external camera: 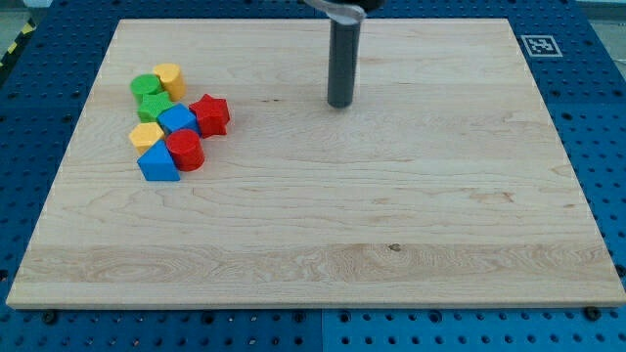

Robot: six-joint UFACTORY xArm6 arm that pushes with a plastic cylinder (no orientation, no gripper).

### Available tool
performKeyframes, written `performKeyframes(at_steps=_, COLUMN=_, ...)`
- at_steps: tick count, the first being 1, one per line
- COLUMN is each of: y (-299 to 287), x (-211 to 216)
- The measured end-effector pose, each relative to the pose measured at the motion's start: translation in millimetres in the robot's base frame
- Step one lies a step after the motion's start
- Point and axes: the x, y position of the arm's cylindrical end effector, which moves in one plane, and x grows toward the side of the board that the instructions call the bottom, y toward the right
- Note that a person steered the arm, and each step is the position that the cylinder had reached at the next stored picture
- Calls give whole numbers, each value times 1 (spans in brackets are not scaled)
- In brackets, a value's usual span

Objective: Move the yellow heart to the center

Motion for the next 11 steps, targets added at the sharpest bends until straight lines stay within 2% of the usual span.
performKeyframes(at_steps=2, y=-110, x=-78)
performKeyframes(at_steps=4, y=-259, x=-89)
performKeyframes(at_steps=5, y=-305, x=-77)
performKeyframes(at_steps=6, y=-298, x=-64)
performKeyframes(at_steps=7, y=-262, x=-20)
performKeyframes(at_steps=8, y=-257, x=-18)
performKeyframes(at_steps=11, y=-130, x=-2)
